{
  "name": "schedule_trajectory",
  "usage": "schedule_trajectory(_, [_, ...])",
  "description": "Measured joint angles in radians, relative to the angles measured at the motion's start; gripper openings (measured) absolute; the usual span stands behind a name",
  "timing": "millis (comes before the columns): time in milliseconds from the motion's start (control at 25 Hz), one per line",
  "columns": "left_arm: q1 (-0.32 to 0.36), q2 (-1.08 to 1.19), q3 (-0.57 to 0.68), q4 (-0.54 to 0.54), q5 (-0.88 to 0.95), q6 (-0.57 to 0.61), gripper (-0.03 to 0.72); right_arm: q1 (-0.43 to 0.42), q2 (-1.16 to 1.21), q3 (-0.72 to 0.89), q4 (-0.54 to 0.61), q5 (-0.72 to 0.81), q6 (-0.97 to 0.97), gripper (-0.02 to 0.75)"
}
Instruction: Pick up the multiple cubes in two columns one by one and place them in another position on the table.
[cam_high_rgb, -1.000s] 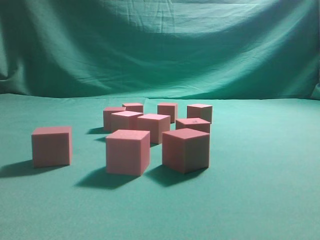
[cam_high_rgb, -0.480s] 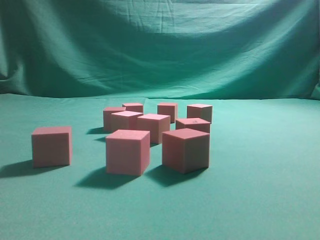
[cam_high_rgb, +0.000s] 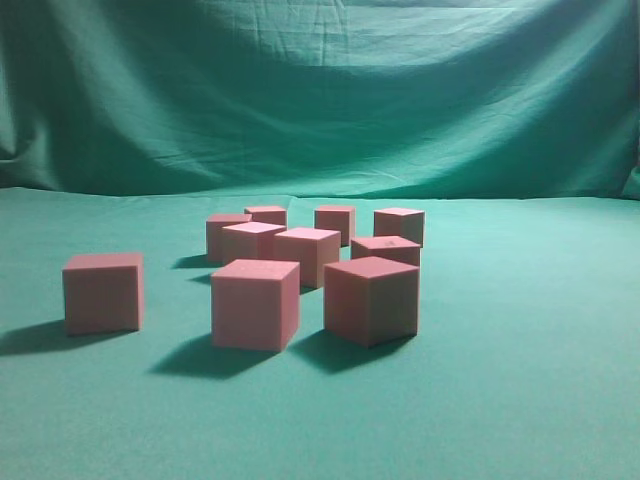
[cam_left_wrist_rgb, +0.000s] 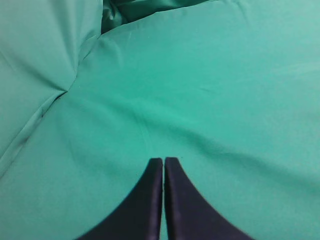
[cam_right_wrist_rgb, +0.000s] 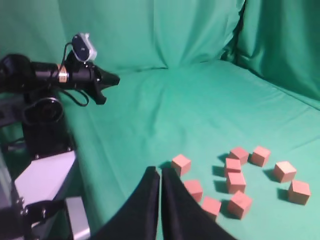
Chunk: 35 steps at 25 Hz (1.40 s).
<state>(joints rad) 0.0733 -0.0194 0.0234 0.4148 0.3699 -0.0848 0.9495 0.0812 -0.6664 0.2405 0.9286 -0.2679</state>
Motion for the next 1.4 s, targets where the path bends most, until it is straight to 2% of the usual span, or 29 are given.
schedule_trajectory(200, [0.000,0.000,0.000,0.000,0.000,0.000,0.000,0.000,-0.010,0.064,0.023,-0.085,0.006,0.000])
schedule_trajectory(400, [0.000,0.000,0.000,0.000,0.000,0.000,0.000,0.000,-0.010,0.068,0.034,-0.065,0.008,0.000])
schedule_trajectory(600, [0.000,0.000,0.000,0.000,0.000,0.000,0.000,0.000,-0.010,0.068,0.119,-0.057,0.014,0.000])
schedule_trajectory(880, [0.000,0.000,0.000,0.000,0.000,0.000,0.000,0.000,-0.010,0.070,0.060,-0.210,0.008,0.000])
schedule_trajectory(1000, [0.000,0.000,0.000,0.000,0.000,0.000,0.000,-0.006,-0.010,0.120,0.024,-0.267,0.004,0.000])
schedule_trajectory(1400, [0.000,0.000,0.000,0.000,0.000,0.000,0.000,-0.237,-0.090,0.542,-0.005,-0.700,-0.018,0.000])
